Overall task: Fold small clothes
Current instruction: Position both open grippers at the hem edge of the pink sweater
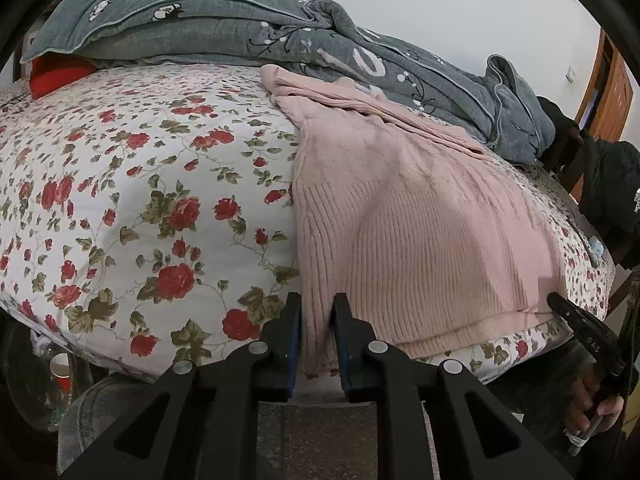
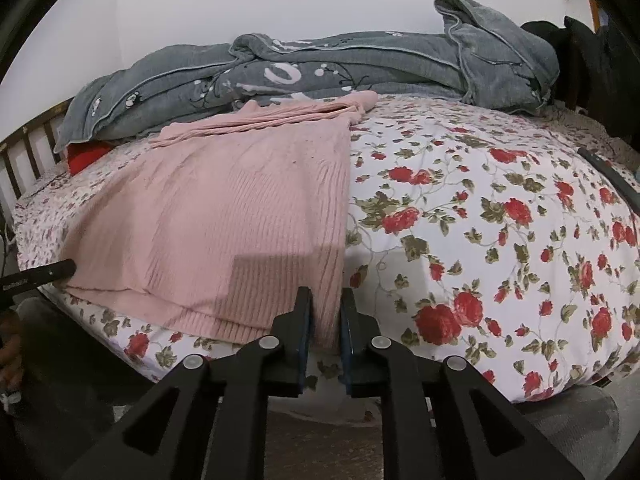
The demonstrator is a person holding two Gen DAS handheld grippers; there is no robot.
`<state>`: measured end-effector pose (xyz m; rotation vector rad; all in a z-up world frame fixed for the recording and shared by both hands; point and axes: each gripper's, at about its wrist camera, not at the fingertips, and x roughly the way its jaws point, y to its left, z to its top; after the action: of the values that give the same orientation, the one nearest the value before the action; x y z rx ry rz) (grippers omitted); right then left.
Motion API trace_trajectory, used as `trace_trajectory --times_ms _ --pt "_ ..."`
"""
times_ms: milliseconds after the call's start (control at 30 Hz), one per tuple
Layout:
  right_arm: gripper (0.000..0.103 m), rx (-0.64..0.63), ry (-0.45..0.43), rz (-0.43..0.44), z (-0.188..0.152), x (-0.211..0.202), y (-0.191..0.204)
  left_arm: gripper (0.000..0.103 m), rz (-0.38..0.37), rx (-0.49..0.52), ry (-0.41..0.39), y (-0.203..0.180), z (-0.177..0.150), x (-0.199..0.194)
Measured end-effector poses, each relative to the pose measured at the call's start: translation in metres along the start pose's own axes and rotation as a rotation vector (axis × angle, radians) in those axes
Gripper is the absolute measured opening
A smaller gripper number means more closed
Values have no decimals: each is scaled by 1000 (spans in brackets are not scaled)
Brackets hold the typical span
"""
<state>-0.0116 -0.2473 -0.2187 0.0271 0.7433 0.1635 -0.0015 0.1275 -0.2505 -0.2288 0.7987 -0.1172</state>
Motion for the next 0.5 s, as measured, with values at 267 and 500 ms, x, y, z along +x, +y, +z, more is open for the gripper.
trace_trajectory --times_ms 267,500 --pt "16 20 15 33 2 0 -5 16 -4 -10 -2 1 0 0" --pt "33 -4 19 54 1 0 0 18 -9 -6 -1 0 0 0"
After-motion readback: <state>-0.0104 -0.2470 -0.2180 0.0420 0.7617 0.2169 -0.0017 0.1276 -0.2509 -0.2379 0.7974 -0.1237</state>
